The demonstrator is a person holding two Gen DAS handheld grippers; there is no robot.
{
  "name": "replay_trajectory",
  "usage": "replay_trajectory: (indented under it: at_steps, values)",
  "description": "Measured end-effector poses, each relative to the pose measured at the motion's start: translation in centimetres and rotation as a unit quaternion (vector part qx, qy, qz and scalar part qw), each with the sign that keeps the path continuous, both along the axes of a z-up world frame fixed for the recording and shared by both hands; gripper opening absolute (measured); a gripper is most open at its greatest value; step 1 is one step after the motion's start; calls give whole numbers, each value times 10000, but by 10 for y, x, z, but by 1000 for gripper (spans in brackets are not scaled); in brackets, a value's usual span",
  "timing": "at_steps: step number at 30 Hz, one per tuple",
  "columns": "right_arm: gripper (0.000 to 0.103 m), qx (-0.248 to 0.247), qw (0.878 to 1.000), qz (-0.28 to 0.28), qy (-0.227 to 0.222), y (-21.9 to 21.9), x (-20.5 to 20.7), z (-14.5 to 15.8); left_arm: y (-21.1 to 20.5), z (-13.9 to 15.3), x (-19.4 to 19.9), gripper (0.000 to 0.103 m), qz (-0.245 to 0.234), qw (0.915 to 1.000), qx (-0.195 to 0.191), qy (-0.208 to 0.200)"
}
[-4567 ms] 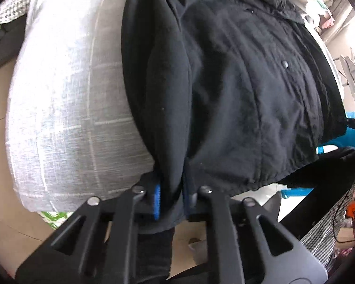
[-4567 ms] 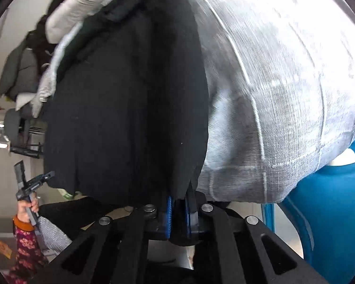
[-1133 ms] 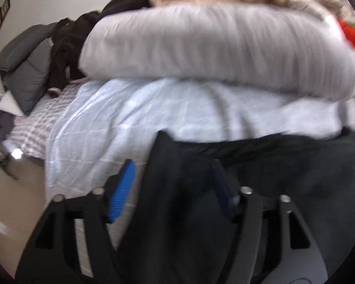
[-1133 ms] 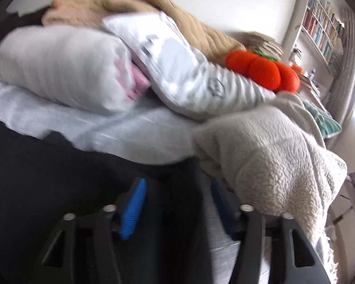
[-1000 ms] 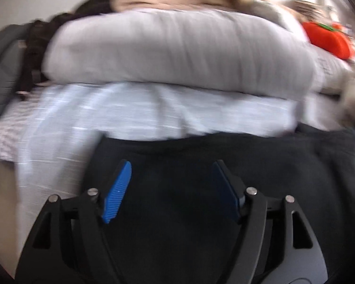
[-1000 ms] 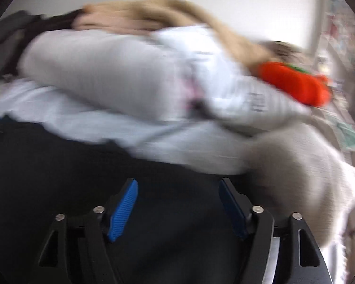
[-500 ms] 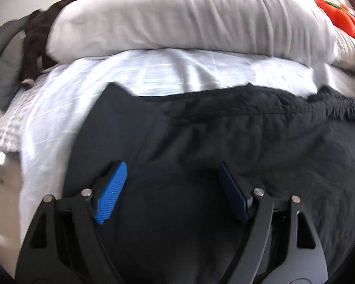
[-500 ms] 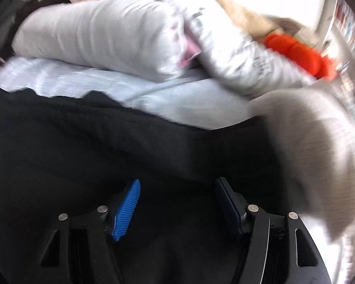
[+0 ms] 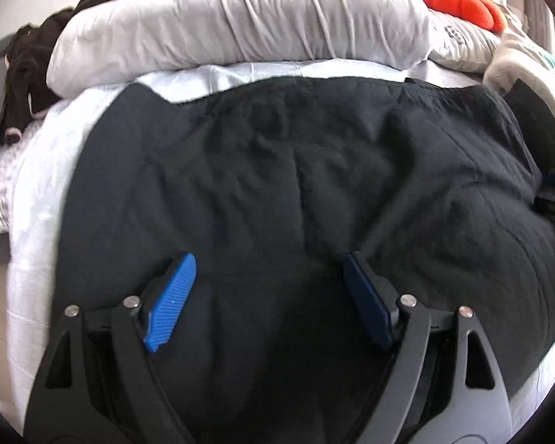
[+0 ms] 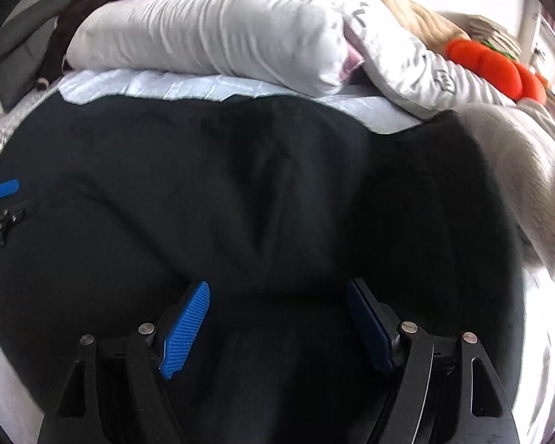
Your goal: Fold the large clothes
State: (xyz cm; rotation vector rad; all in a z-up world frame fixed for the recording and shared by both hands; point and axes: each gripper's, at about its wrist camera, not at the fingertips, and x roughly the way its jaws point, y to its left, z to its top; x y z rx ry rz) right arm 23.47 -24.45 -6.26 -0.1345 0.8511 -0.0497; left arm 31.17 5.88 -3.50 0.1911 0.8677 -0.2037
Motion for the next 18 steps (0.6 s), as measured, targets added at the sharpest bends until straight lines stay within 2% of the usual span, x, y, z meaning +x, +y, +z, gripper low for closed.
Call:
replay_trajectory:
  at_steps: [2, 5, 9, 13, 15, 16, 18]
  values:
    - [78, 35, 9999, -43, -113, 9, 0, 18, -5, 10, 5, 83, -155, 9997, 131, -111]
    - [79, 173, 9991, 233, -315, 26, 19, 36, -17, 17, 34, 83, -338, 9985, 366, -239]
    - [79, 0, 9994, 247, -225, 34, 71, 30, -10, -1, 80, 83, -216, 9977, 614, -166]
    - [78, -164, 9993, -290, -183, -1, 117, 14, 21, -7, 126, 83, 294, 9974, 595, -273]
    - [79, -60, 9984, -506, -263, -26, 127, 12, 34, -6, 140, 83, 531, 9936, 850, -519]
    - [79, 6, 9977, -609, -302, -36, 131, 14, 43, -8, 149, 83, 711, 9891, 1116, -644]
    - [79, 25, 9955, -830, -456, -54, 135, 22, 58, -12, 160, 83, 857, 9855, 1298, -672]
